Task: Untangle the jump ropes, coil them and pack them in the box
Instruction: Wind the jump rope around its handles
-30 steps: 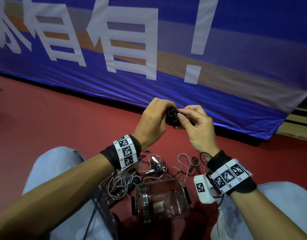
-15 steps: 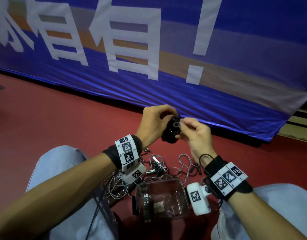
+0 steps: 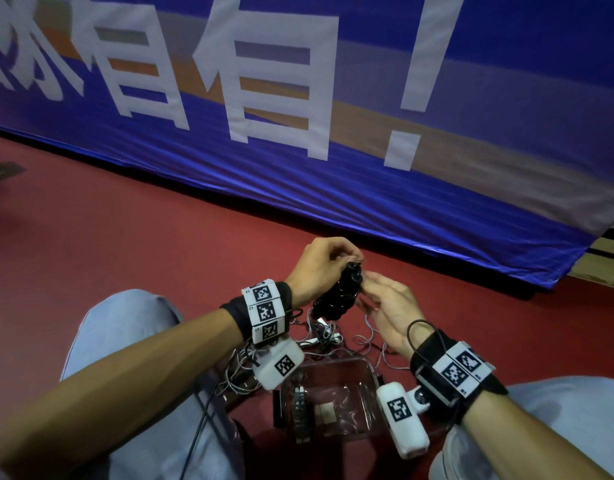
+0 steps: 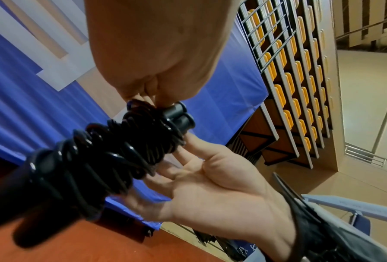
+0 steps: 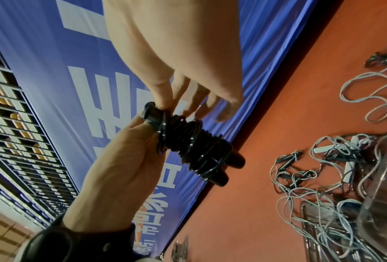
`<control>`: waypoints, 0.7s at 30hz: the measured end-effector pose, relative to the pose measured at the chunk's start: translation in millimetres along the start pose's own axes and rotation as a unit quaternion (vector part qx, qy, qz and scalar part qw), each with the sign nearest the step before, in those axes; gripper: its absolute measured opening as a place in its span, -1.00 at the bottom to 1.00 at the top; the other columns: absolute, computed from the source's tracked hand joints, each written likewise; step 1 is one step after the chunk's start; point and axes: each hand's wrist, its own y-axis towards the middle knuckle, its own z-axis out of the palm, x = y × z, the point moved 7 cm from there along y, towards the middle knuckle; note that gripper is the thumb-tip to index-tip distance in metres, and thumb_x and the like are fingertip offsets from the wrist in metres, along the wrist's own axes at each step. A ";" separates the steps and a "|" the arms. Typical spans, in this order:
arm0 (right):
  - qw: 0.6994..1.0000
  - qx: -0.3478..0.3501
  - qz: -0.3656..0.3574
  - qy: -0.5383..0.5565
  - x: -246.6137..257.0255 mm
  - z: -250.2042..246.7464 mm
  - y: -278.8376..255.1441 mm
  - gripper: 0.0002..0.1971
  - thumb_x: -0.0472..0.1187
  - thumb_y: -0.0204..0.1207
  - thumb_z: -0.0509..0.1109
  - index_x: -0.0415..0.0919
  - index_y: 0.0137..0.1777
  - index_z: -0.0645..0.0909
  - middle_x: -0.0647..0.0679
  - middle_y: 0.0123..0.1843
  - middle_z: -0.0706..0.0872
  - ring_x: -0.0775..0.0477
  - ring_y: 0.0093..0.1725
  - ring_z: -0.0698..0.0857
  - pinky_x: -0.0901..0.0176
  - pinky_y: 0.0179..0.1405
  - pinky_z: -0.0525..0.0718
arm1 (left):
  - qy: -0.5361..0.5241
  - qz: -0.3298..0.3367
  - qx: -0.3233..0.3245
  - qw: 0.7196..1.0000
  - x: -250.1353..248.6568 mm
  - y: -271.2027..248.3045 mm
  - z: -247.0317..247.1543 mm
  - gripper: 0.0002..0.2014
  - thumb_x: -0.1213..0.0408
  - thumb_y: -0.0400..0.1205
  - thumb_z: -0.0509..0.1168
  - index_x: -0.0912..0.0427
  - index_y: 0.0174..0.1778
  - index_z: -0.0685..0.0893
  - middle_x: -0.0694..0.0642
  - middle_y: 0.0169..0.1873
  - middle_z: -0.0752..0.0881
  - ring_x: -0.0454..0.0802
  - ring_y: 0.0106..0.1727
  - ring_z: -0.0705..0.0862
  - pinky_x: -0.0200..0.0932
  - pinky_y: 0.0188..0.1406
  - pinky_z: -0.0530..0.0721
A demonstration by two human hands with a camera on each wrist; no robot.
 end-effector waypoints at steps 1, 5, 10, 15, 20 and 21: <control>1.000 0.010 0.004 -0.001 -2.1 1.9 -1.0 -0.83 -0.41 0.70 0.33 -0.21 0.07 0.74 -0.04 -0.08 0.85 0.09 -0.08 0.79 0.18 -0.08 0.65 | -0.016 -0.006 0.002 1.000 2.9 -0.3 0.8 -0.88 0.41 0.66 0.39 0.12 -0.06 0.81 -0.05 -0.15 0.85 -0.08 -0.09 0.81 -0.17 0.06 0.75; 0.997 0.051 0.022 0.053 -7.6 11.7 -5.9 -0.86 -0.37 0.72 0.28 -0.15 -0.04 0.57 -0.10 -0.04 0.77 -0.03 -0.04 0.73 0.01 -0.09 0.67 | -0.061 -0.020 -0.022 0.998 6.5 -0.8 -1.6 -0.89 0.45 0.61 0.44 0.19 0.01 0.74 -0.05 -0.21 0.75 -0.16 -0.24 0.64 -0.25 -0.08 0.67; 0.997 0.012 0.026 0.073 -6.2 11.4 -3.5 -0.91 -0.35 0.71 0.32 -0.21 0.01 0.64 -0.18 -0.01 0.78 -0.08 -0.05 0.74 0.04 -0.07 0.66 | -0.019 -0.035 -0.100 0.994 9.1 -2.4 -11.7 -0.84 0.22 0.52 0.59 0.18 -0.20 0.75 -0.04 -0.40 0.73 -0.26 -0.44 0.58 -0.33 -0.36 0.59; 0.998 -0.036 0.003 0.053 6.7 3.2 -1.0 -0.76 -0.40 0.69 0.34 -0.39 0.32 0.67 -0.32 0.11 0.83 -0.17 -0.03 0.84 0.07 -0.04 0.76 | -0.001 -0.038 -0.111 0.993 10.0 -3.4 -6.7 -0.81 0.07 0.63 0.49 0.10 -0.16 0.89 -0.13 -0.36 0.83 -0.36 -0.36 0.71 -0.32 -0.26 0.61; 0.996 -0.063 0.014 0.059 11.0 -14.0 -1.0 -0.72 -0.42 0.67 0.36 -0.44 0.34 0.66 -0.39 0.19 0.81 -0.38 0.16 0.83 -0.07 0.15 0.71 | -0.121 -0.112 0.000 0.986 12.9 -5.0 13.0 -0.57 -0.09 0.75 0.26 0.16 -0.07 0.88 0.01 -0.24 0.85 -0.18 -0.21 0.77 -0.32 -0.06 0.69; 0.996 -0.060 0.018 0.070 10.4 -14.3 -1.4 -0.76 -0.41 0.68 0.36 -0.40 0.30 0.66 -0.37 0.15 0.81 -0.31 0.06 0.85 0.01 0.03 0.77 | -0.124 -0.105 0.020 0.987 9.8 -5.5 16.3 -0.62 -0.05 0.73 0.30 0.19 -0.03 0.86 -0.01 -0.24 0.85 -0.20 -0.21 0.76 -0.36 -0.12 0.67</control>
